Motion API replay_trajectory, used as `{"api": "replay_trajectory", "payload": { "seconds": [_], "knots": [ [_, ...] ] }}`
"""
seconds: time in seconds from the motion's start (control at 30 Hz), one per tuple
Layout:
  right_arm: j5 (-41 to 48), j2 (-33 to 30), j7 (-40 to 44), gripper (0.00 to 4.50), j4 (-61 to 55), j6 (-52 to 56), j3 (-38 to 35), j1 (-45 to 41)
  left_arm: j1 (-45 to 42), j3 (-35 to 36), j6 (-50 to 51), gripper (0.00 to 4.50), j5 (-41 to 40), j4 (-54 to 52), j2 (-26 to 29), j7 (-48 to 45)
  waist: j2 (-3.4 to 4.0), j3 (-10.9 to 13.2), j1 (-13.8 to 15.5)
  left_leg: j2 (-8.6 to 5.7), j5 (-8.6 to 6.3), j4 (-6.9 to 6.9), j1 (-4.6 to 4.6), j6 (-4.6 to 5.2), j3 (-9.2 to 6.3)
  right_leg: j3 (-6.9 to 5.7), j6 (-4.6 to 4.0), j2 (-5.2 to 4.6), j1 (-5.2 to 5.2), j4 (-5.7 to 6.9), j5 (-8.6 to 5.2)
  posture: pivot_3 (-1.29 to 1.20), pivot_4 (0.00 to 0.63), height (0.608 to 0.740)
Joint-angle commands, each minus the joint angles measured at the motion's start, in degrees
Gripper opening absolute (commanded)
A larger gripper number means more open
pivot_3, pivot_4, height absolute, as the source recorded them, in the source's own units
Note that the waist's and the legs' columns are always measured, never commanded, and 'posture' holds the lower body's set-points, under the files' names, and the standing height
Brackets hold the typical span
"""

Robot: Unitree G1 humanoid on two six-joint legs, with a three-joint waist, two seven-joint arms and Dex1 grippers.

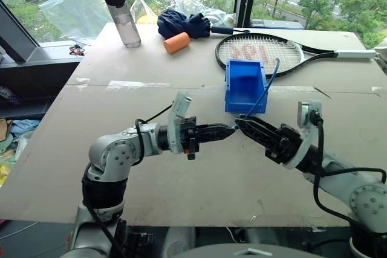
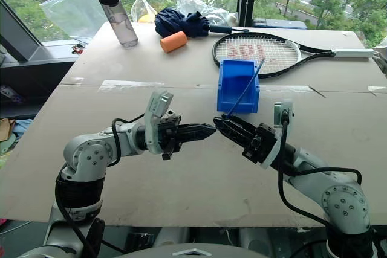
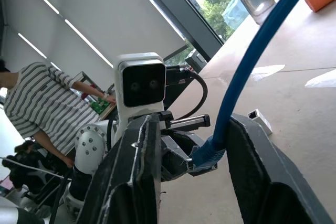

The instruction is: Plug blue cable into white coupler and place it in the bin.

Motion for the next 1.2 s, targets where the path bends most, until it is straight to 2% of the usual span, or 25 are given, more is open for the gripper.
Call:
{"api": "replay_trajectory", "payload": {
  "seconds": [0.03,0.5,0.57,0.63,0.67,0.93,1.0,1.13,1.17,1.2],
  "knots": [
    [2.44,-0.81,0.17,1.76,-0.70,0.32,2.14,-1.19,0.23,0.74,-1.12,0.00,-2.86,-3.10,-0.35,0.40,0.00,0.00,0.06,0.00,0.00,0.00,-0.02,0.00,0.00,-0.01,0.00,0.00,0.00,-0.01,0.00,0.00,0.150,0.740],
    [5.24,-1.97,-0.42,1.76,1.91,-0.70,2.70,-1.84,4.48,-0.74,-4.60,0.00,-3.21,-5.87,0.38,0.85,0.00,0.00,0.07,0.00,0.00,-0.01,0.00,0.00,0.05,0.04,-0.02,-0.02,0.00,-0.04,-0.01,0.00,0.150,0.740],
    [5.83,-2.40,-0.27,1.20,1.98,-0.41,2.84,-1.88,4.41,-0.51,-5.05,0.00,-3.37,-5.59,0.33,1.17,0.00,0.00,0.06,0.00,0.00,-0.01,-0.01,0.00,0.06,0.05,-0.03,-0.02,0.00,-0.04,-0.01,0.00,0.150,0.740],
    [6.60,-2.79,-0.19,0.36,2.07,-0.08,3.06,-1.76,4.12,-0.31,-5.41,0.00,-3.61,-5.36,0.24,1.44,0.00,0.00,0.06,0.00,0.00,-0.01,-0.01,0.00,0.05,0.04,-0.03,-0.02,-0.01,-0.04,-0.01,0.00,0.150,0.740],
    [6.93,-3.08,0.04,0.09,2.02,0.20,3.28,-1.67,3.97,-0.26,-5.51,0.00,-3.75,-5.31,0.17,1.59,0.00,0.00,0.05,0.00,0.00,-0.01,-0.01,0.00,0.05,0.04,-0.03,-0.02,-0.01,-0.04,-0.02,0.00,0.150,0.740],
    [8.45,-4.30,0.24,0.09,2.58,0.16,3.90,-2.25,4.09,-0.47,-7.75,0.00,-2.07,-6.99,0.04,3.62,0.00,0.00,0.05,0.00,0.00,-0.01,-0.01,0.00,0.06,0.05,-0.03,-0.02,-0.01,-0.05,-0.02,0.00,0.150,0.740],
    [9.21,-4.02,0.39,0.00,3.76,-0.33,3.69,-3.44,5.25,0.63,-8.38,1.04,-1.58,-8.21,0.58,5.32,0.00,0.00,0.04,0.00,0.00,-0.02,-0.01,0.00,0.06,0.06,-0.03,-0.02,-0.01,-0.06,-0.02,0.00,0.150,0.740],
    [9.64,-2.74,1.86,0.00,7.81,-1.16,2.95,-5.99,11.22,3.77,-14.77,2.77,6.11,-10.79,3.20,10.05,0.01,0.01,-0.23,0.03,0.00,-0.10,0.04,0.00,0.07,0.12,-0.03,0.00,-0.02,-0.06,-0.02,0.00,0.150,0.740],
    [9.74,-2.62,2.13,0.00,8.76,-1.21,2.60,-6.38,12.68,4.93,-16.31,3.38,7.31,-10.95,3.49,11.00,0.01,0.01,-0.12,0.03,0.00,-0.15,0.06,0.00,0.11,0.12,-0.03,0.00,-0.03,-0.06,-0.02,0.00,0.150,0.740],
    [9.83,-2.54,2.31,0.00,9.39,-1.18,2.32,-6.65,13.66,5.67,-17.35,3.69,7.90,-11.05,3.61,11.64,0.02,0.02,-0.06,0.03,0.00,-0.15,0.05,0.00,0.10,0.10,-0.04,0.00,-0.03,-0.06,-0.02,0.00,0.150,0.740]
  ]
}}
